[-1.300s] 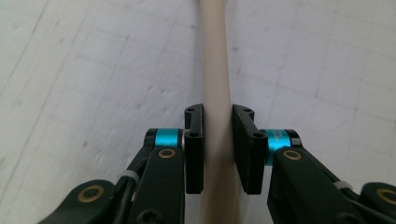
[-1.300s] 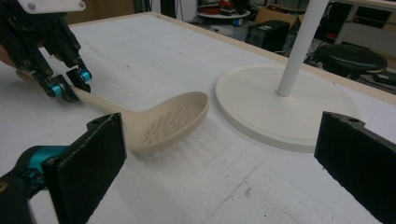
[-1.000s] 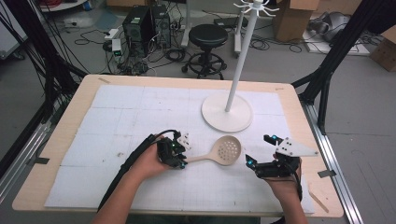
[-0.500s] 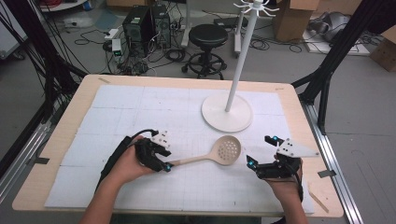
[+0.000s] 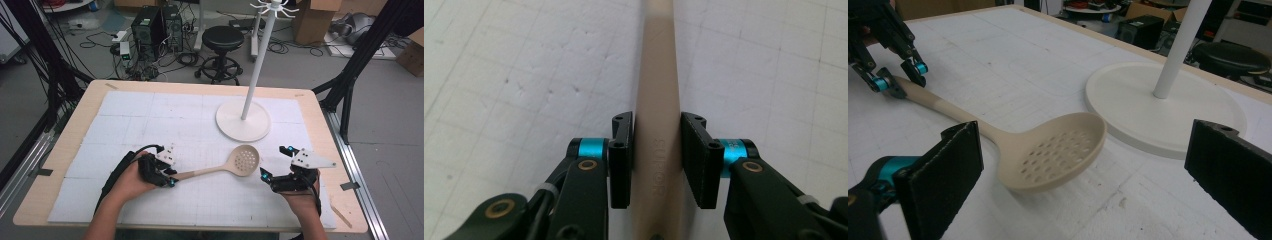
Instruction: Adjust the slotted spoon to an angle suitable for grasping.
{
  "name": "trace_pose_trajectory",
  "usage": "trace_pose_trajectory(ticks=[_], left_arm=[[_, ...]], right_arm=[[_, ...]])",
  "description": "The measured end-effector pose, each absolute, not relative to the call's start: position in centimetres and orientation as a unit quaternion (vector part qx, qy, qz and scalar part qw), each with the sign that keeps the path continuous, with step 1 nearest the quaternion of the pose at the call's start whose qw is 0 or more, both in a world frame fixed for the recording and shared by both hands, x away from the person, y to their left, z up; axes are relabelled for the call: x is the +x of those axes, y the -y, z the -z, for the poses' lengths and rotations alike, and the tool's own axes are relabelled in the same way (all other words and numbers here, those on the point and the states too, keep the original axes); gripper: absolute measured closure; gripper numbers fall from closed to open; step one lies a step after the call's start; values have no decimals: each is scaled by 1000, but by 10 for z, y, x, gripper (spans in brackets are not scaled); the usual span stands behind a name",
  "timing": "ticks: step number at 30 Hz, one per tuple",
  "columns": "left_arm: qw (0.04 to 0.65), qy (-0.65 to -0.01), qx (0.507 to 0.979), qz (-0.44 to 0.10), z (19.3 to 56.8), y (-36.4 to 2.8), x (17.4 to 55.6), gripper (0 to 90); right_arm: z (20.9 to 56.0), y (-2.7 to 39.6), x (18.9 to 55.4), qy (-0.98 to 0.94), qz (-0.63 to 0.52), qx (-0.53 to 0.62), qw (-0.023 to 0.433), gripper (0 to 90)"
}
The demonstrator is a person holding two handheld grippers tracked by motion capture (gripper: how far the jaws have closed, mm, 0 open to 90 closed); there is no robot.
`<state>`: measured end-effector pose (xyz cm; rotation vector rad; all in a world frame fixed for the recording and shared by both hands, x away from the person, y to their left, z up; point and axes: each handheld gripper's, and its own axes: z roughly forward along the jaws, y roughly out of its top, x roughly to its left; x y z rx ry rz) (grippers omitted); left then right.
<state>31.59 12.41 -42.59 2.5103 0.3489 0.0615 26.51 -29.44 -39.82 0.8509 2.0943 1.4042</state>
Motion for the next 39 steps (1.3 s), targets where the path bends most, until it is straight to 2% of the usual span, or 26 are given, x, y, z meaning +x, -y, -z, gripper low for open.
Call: trace_pose_trajectory(ticks=[8,21,24,31,37,39], left_arm=[[303,-112,946,-14,426,-106,323,676],[288,-56,956,-8,422,-44,338,675],[281,-62,958,-12,422,-37,343,670],[277,-79,957,-30,422,-38,345,499],[283,-91,954,-38,414,-48,338,454],[285,-106,951,-64,415,-57,332,426]], right_arm=[[398,297,265,-762,-515,313,237,8],[395,295,264,-761,-520,308,237,8],[396,295,264,-761,-519,308,236,8],[396,297,265,-760,-521,310,236,8],[396,298,264,-759,-521,310,238,8],[396,298,264,-760,-520,311,237,9]])
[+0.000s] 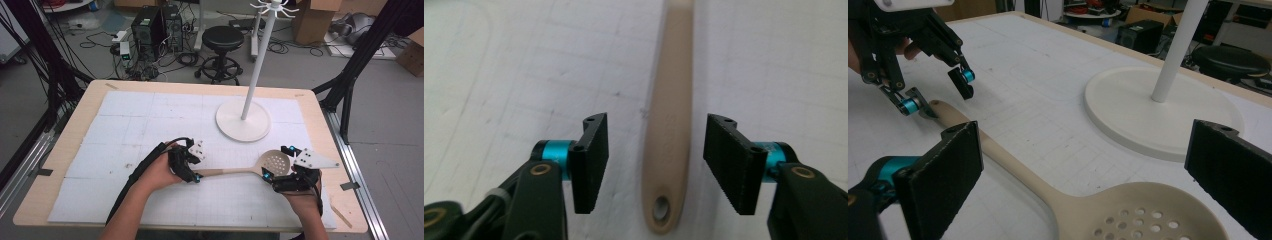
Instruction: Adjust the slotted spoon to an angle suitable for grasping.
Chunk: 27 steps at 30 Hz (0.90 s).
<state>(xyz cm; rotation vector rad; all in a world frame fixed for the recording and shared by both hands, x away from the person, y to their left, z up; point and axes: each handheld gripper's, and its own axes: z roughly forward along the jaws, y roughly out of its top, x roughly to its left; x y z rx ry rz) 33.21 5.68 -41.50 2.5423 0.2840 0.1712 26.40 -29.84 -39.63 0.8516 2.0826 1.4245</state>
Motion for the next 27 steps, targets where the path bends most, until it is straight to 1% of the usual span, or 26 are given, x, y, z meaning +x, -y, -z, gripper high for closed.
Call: trace_pose_trajectory(ticks=[5,11,12,18,22,27], left_arm=[[286,-120,948,-73,422,-72,325,411],[288,-144,943,-88,425,-77,331,402],[292,-148,939,-105,425,-77,333,404],[306,-183,924,-136,428,-79,347,401],[334,-201,911,-137,427,-79,356,399],[334,-208,909,-138,427,-77,362,402]], right_arm=[[398,297,264,-762,-517,310,236,8],[400,294,265,-766,-514,309,232,8],[400,294,265,-767,-512,311,229,8],[400,296,266,-765,-514,313,230,8],[401,295,266,-766,-512,313,229,9],[402,294,266,-767,-512,310,229,9]])
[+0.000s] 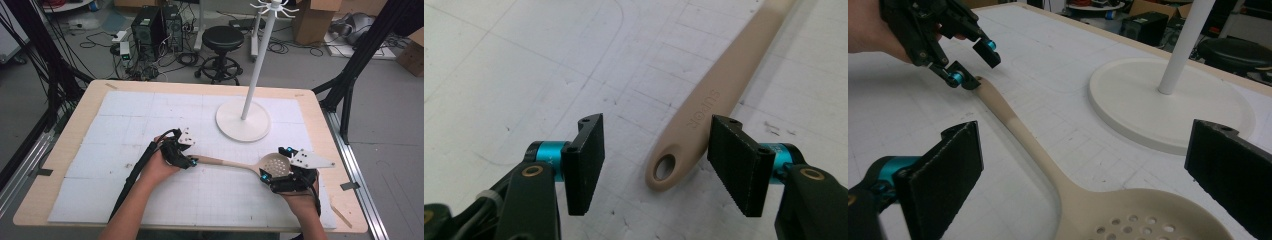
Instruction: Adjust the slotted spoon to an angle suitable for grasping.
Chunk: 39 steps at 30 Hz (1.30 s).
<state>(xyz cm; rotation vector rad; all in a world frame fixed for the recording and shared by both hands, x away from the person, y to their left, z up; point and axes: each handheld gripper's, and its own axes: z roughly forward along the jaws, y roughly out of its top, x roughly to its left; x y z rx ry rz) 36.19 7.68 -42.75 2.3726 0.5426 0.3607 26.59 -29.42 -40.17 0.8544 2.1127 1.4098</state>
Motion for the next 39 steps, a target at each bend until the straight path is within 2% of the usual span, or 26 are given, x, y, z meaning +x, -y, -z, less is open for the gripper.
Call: trace_pose_trajectory(ticks=[14,21,25,29,36,39], left_arm=[[341,-246,900,-112,424,-83,371,396],[374,-237,889,-114,411,-98,349,264],[396,-232,881,-116,405,-114,336,227],[447,-232,856,-118,403,-140,320,192],[483,-241,834,-115,398,-165,319,167],[495,-240,828,-112,396,-169,318,131]], right_arm=[[401,292,265,-768,-514,305,230,9],[400,293,264,-767,-513,305,233,9],[399,294,264,-765,-516,307,232,9],[400,293,264,-767,-513,307,231,8],[401,290,265,-773,-509,302,229,9],[400,291,264,-771,-512,302,229,9]])
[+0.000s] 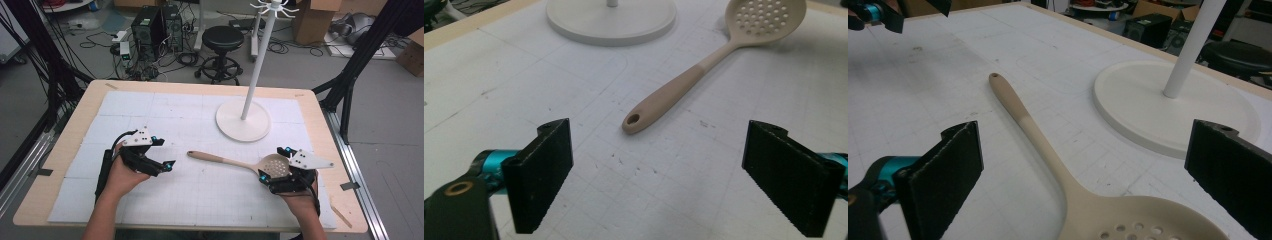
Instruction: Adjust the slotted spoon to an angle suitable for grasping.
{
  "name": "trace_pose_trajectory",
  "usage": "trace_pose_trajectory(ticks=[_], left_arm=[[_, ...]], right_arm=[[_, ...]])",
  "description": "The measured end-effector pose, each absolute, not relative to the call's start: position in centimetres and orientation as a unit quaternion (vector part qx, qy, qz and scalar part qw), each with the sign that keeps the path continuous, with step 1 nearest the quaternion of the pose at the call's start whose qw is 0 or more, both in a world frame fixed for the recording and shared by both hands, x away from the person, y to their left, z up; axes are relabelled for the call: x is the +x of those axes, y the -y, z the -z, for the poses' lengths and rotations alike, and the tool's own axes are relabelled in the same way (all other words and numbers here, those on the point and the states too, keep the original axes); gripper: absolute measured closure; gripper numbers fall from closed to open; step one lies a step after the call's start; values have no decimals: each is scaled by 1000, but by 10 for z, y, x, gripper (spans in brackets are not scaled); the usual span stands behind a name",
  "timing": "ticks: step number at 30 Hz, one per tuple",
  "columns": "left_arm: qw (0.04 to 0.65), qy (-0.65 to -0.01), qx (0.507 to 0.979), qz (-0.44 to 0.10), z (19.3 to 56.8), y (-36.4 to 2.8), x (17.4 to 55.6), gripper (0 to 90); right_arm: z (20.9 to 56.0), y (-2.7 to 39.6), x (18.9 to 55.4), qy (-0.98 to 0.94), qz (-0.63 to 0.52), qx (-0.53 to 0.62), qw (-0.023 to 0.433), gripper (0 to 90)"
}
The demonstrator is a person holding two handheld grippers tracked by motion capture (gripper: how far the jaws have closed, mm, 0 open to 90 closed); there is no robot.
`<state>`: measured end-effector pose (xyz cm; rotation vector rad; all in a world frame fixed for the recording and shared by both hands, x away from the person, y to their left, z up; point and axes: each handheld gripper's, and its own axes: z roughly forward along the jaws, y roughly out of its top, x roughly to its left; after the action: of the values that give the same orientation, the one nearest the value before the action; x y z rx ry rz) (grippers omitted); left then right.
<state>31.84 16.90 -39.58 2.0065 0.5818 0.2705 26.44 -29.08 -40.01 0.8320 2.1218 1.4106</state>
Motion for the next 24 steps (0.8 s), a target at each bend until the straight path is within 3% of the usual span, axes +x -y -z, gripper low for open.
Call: trace_pose_trajectory(ticks=[15,16,24], left_arm=[[552,-200,802,-109,379,-194,306,52],[556,-196,800,-111,378,-196,305,16],[549,-206,802,-116,383,-197,306,16]], right_arm=[[399,292,268,-765,-517,310,227,8],[399,291,267,-765,-517,310,226,8],[399,288,268,-768,-517,303,225,8]])
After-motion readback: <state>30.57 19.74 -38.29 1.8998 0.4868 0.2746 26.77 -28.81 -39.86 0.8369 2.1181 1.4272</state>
